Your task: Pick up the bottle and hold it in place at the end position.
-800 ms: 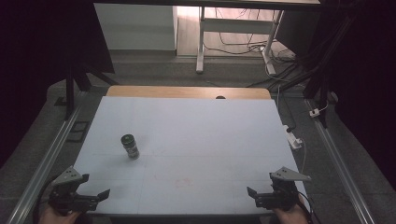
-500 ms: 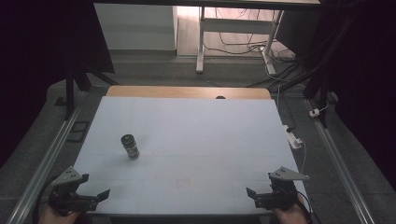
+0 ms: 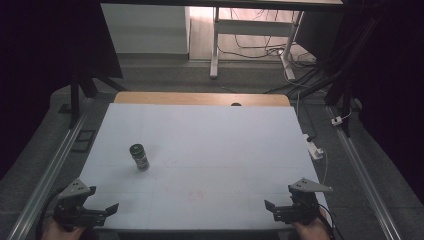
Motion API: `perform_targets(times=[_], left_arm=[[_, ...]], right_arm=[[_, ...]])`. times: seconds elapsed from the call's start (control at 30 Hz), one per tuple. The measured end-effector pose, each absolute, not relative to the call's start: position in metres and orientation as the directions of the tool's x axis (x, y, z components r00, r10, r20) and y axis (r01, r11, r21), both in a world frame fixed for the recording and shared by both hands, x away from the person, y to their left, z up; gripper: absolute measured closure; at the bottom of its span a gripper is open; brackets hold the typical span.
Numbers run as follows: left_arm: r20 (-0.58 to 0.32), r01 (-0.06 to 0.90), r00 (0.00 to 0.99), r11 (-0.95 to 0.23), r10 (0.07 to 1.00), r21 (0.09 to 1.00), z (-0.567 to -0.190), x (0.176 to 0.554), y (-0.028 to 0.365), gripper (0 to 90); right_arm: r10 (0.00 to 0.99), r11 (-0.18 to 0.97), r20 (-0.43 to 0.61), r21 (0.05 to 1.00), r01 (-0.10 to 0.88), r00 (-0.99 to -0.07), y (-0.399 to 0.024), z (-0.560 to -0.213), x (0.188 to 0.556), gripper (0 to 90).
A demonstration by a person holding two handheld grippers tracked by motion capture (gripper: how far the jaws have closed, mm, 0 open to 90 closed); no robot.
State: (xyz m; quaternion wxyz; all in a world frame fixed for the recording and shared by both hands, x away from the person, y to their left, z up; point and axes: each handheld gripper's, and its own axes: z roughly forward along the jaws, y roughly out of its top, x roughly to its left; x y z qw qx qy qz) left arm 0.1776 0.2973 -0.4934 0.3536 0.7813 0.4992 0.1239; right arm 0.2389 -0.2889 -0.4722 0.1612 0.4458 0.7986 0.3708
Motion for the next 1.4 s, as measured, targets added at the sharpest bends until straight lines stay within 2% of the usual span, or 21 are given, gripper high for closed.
perform_targets(times=[0.7,1.1,1.4], left_arm=[[-0.137,0.663,0.479,-0.255,0.867,0.704,-0.49,0.18,0.295,0.0],[-0.117,0.616,0.523,-0.279,0.844,0.736,-0.486,0.188,0.292,0.0],[-0.136,0.599,0.563,-0.29,0.815,0.746,-0.488,0.199,0.287,0.0]], right_arm=[[0.822,0.344,0.074,0.725,0.597,-0.564,-0.287,-0.473,0.24,0.0],[0.819,0.349,0.076,0.72,0.599,-0.569,-0.287,-0.473,0.24,0.0],[0.818,0.347,0.081,0.72,0.601,-0.569,-0.288,-0.473,0.24,0.0]])
